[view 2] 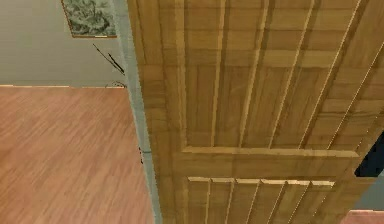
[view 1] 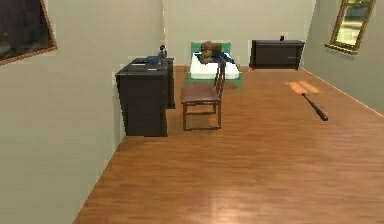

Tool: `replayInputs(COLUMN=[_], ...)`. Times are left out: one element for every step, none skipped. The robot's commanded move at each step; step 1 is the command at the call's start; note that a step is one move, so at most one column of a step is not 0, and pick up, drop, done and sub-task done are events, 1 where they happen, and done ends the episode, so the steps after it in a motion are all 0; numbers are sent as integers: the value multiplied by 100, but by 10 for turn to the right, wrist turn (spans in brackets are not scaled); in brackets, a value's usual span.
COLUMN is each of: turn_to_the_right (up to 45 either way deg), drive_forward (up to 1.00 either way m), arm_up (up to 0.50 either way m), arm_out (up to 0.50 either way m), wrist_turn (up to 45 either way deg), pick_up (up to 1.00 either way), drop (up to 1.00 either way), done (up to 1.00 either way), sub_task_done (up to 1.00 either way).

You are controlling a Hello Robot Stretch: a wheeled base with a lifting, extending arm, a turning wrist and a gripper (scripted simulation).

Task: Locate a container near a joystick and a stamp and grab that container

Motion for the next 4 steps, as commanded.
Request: replayInputs(turn_to_the_right=[0,-30,0,30], drive_forward=[100,0,55,0], arm_up=[0,0,0,0], arm_out=[0,0,0,0], wrist_turn=[0,0,0,0], pick_up=[0,0,0,0], drop=[0,0,0,0], done=[0,0,0,0], sub_task_done=[0,0,0,0])
